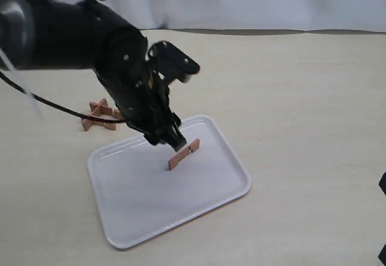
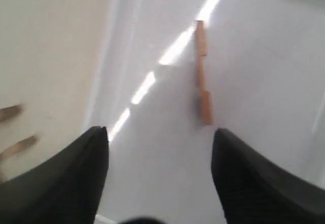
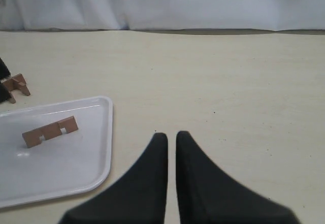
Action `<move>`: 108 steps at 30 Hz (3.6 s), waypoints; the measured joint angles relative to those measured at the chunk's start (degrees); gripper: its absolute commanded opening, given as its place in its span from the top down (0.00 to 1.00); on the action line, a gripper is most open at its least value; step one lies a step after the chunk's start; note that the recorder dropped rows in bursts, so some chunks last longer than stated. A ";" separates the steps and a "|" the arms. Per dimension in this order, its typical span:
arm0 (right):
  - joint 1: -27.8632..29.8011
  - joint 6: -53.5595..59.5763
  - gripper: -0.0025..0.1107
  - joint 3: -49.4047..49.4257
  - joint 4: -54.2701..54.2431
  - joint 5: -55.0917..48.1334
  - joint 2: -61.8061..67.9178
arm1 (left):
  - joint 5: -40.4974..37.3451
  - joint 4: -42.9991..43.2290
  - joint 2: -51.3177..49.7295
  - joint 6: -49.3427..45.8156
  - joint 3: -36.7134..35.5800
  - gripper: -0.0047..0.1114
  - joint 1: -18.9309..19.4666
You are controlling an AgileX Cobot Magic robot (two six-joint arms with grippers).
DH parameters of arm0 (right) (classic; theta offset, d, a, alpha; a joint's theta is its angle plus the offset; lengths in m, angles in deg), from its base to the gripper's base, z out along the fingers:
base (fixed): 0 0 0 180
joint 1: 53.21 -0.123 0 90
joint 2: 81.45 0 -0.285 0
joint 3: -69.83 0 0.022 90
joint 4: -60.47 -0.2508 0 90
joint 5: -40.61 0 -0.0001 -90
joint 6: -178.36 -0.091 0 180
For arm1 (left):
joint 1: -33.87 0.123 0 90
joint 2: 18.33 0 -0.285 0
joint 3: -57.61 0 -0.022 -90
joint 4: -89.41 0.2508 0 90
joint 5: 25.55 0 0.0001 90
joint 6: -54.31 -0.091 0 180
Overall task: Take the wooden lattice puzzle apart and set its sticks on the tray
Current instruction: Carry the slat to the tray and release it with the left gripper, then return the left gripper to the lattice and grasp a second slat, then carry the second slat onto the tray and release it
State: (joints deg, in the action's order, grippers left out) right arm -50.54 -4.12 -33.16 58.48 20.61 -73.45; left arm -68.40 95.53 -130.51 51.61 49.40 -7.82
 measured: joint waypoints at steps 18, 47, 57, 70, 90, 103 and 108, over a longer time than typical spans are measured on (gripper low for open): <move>0.00 0.00 0.93 0.00 0.00 0.00 0.00 | 20.65 1.43 4.65 5.65 -16.92 0.46 24.21; 0.00 0.00 0.93 0.00 0.00 0.00 0.00 | 28.70 0.82 -4.06 5.65 -16.92 0.82 24.21; 0.00 0.00 0.93 0.00 0.00 0.00 0.00 | 28.27 0.82 -4.06 5.65 -16.92 0.63 24.21; 0.00 0.00 0.93 0.00 0.00 0.00 0.00 | 28.07 0.82 -4.06 5.65 -16.92 0.82 24.21; 0.00 0.00 0.93 0.00 0.00 0.00 0.00 | 27.15 1.95 -1.56 5.51 -16.92 0.96 24.21; 0.00 0.00 0.93 0.00 0.00 0.00 0.00 | 26.61 -0.53 8.88 3.10 -16.92 0.96 15.08; 0.00 0.00 0.93 0.00 0.00 0.00 0.00 | 26.04 -0.69 8.77 1.06 -16.92 0.96 4.63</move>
State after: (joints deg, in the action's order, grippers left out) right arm -50.54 -4.12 -33.16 58.48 20.61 -73.45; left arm -42.36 94.84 -121.74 52.67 32.48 -3.19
